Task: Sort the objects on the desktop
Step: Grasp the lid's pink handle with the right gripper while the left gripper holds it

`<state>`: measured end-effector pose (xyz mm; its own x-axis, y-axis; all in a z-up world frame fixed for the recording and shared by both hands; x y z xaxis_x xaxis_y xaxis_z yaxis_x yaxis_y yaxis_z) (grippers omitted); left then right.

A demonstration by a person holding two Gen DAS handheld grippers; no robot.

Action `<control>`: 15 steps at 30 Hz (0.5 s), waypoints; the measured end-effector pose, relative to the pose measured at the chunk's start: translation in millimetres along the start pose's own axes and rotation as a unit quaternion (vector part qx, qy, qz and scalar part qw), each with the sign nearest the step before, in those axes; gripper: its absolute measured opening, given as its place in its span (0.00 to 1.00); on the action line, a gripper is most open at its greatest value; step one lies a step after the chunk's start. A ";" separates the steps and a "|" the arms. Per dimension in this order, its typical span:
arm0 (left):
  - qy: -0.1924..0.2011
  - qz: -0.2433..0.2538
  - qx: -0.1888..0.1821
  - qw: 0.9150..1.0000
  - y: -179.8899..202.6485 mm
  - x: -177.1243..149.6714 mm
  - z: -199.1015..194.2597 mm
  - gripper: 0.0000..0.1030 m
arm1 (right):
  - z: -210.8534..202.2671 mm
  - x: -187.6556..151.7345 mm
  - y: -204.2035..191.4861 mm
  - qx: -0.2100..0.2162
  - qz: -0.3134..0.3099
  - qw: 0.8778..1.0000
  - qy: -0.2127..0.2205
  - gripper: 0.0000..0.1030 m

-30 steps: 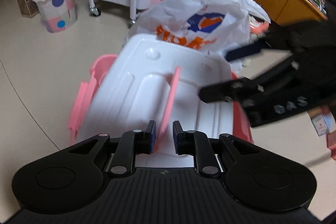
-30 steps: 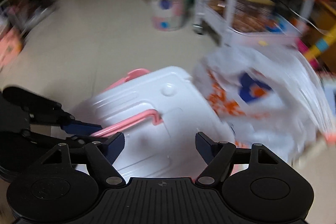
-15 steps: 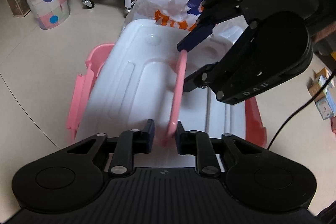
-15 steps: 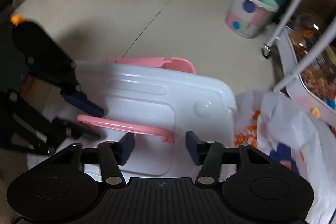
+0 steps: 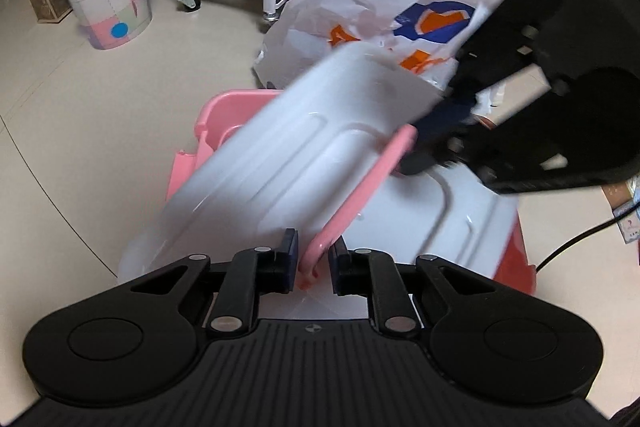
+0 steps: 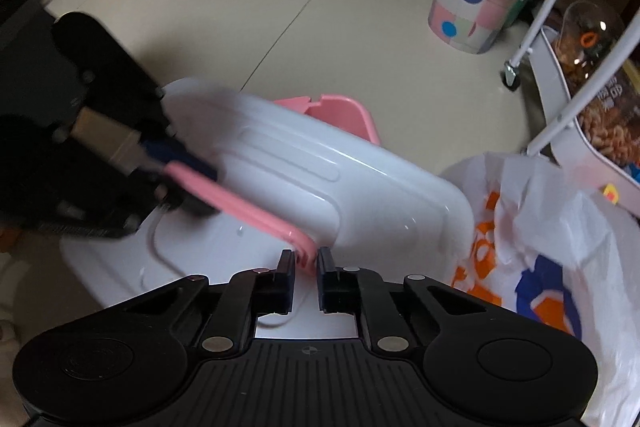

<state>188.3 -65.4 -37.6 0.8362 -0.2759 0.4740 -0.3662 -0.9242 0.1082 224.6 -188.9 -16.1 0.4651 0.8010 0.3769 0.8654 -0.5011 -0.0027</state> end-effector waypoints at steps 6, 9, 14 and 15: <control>0.006 0.011 0.006 1.000 4.7 6.9 2.6 0.16 | -6.8 -14.6 -7.0 -0.009 0.015 1.000 -0.019 0.10; 0.011 0.006 0.002 1.000 7.5 10.5 3.1 0.16 | -11.8 -25.3 -10.5 -0.009 0.034 0.999 -0.019 0.10; 0.021 -0.011 -0.006 1.000 8.4 18.7 3.5 0.16 | -16.7 -36.9 -23.1 -0.006 0.044 0.999 -0.023 0.09; 0.021 -0.011 -0.004 1.000 8.8 20.0 4.6 0.16 | -18.1 -38.4 -26.1 -0.006 0.047 0.999 -0.019 0.09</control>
<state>203.7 -80.3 -31.2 0.8259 -0.2446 0.5081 -0.3519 -0.9276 0.1256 180.8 -212.5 -13.8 0.5503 0.7625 0.3402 0.8160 -0.5774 -0.0257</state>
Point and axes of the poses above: each gripper's, at about its wrist camera, not at the fingertips, and z roughly the way its jaws point, y to its right, x to its top, the point moved 2 cm from there along z, roughly the way its jaws point, and after that the axes turned 2 degrees about y, right-handed, at the moved point
